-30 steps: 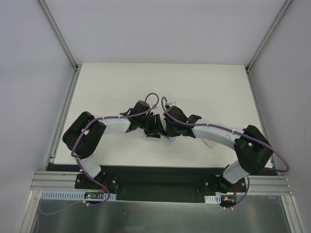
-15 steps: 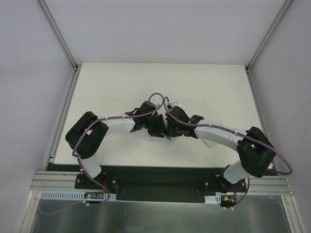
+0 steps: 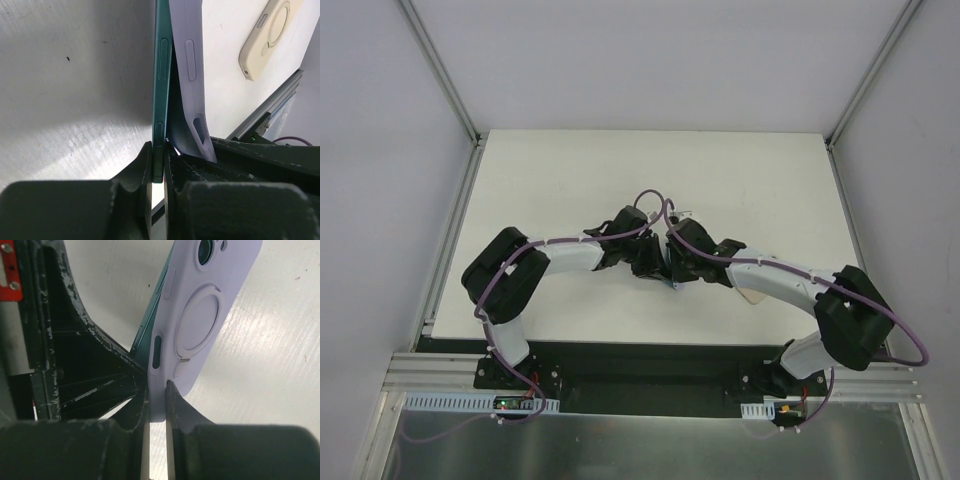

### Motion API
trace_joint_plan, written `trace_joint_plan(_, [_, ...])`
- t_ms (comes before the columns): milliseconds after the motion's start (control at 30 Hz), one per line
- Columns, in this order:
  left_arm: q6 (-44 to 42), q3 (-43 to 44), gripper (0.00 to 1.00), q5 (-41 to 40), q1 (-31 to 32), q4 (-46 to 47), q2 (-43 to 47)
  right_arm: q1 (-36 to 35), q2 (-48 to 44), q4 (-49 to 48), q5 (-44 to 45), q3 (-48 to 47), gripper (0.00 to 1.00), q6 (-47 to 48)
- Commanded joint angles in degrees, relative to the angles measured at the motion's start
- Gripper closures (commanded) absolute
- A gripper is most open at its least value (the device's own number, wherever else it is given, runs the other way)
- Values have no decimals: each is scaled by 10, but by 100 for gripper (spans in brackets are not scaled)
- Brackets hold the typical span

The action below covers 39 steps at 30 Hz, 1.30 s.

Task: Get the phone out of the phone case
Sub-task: Remove the phone case from the phone, then place the phone case at the center of the board.

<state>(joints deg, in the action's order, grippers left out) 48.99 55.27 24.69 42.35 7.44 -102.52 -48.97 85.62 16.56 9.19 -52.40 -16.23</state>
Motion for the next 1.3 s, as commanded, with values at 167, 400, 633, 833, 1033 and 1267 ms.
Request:
trace_joint_plan(167, [5,12,100,-42,-1,54,32,30,-64,22,-84,63,99,-35])
trace_joint_plan(400, [-24,34,100,76,-29,-1,75,89,-130,72,-61,81,99,-13])
trace_joint_plan(633, [-89,85,100,153,-52,-102,92,131,-172,122,-33,82,99,20])
trace_joint_plan(833, [-147,111,100,132,-88,-177,126,196,-227,108,-51,111,98,17])
trace_joint_plan(1033, [-246,178,100,76,-106,-347,102,290,-254,91,-87,113,99,23])
trace_joint_plan(1267, [-283,251,100,-224,-106,-480,82,359,-211,43,-173,86,98,4])
